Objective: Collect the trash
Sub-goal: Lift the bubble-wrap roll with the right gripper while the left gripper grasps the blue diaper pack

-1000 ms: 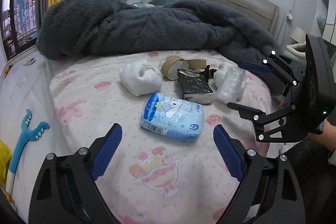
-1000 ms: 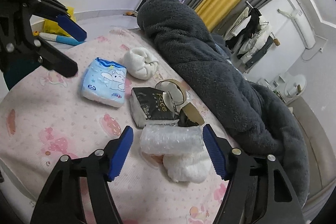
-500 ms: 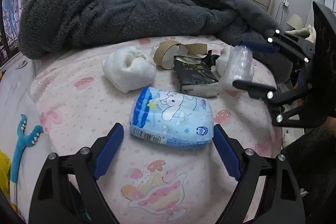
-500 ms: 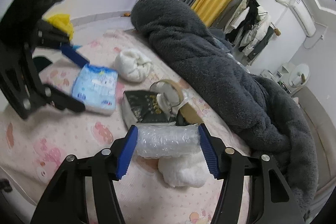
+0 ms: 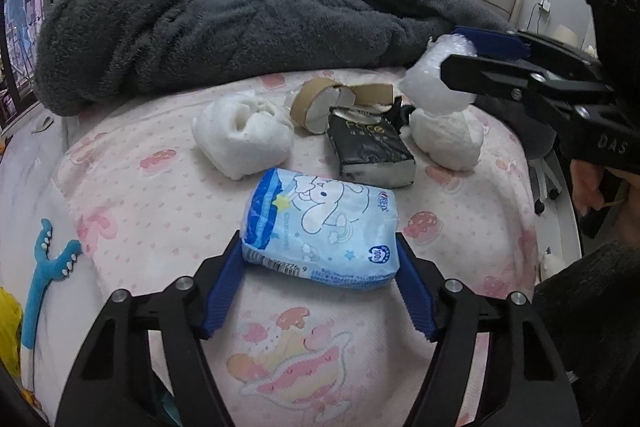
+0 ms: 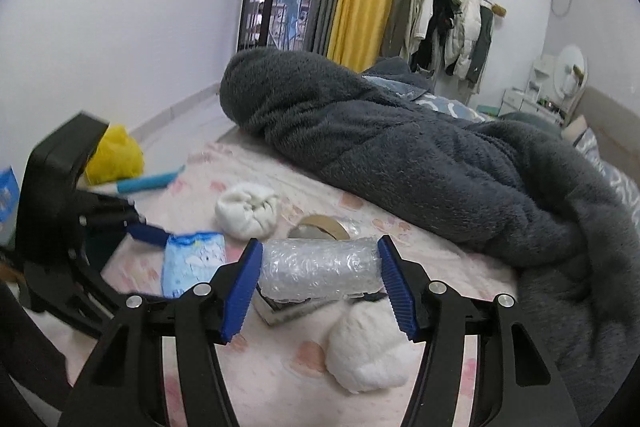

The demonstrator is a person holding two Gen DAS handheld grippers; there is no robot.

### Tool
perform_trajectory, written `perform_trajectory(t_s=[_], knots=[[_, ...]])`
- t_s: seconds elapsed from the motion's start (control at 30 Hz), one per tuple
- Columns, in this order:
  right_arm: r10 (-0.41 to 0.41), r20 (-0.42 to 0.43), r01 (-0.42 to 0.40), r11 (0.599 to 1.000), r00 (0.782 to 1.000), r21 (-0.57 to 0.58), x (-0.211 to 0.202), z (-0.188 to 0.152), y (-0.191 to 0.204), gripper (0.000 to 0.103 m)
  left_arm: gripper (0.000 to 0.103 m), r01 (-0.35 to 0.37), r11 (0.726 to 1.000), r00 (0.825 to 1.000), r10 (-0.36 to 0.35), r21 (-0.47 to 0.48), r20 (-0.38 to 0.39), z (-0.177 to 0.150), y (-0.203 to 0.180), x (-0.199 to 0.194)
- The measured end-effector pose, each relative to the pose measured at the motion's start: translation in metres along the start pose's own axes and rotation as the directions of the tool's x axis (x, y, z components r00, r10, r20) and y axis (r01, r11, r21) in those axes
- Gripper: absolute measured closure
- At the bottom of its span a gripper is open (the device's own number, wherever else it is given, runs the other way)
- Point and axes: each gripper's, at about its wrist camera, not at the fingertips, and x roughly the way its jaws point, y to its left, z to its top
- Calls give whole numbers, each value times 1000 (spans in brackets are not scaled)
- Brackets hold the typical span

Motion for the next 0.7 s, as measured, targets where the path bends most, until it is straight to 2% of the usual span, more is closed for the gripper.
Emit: perform_trajectory(t_s=[0.2, 0.4, 0.53, 0.7], knots=[[76, 35, -79, 992, 997, 103, 6, 16, 3, 43, 30, -5, 997, 998, 10, -75, 69, 0, 12, -31], [148, 41, -152, 978, 988, 140, 21, 32, 27, 43, 29, -64, 981, 987, 88, -184, 130, -6, 38, -64], [191, 47, -196, 971, 980, 134, 30, 44, 50, 43, 29, -120, 961, 980, 154, -249, 124, -15, 61, -76], [235, 39, -238, 964, 971, 119, 39, 54, 79, 43, 29, -213, 922, 967, 246, -323, 63, -38, 91, -87]])
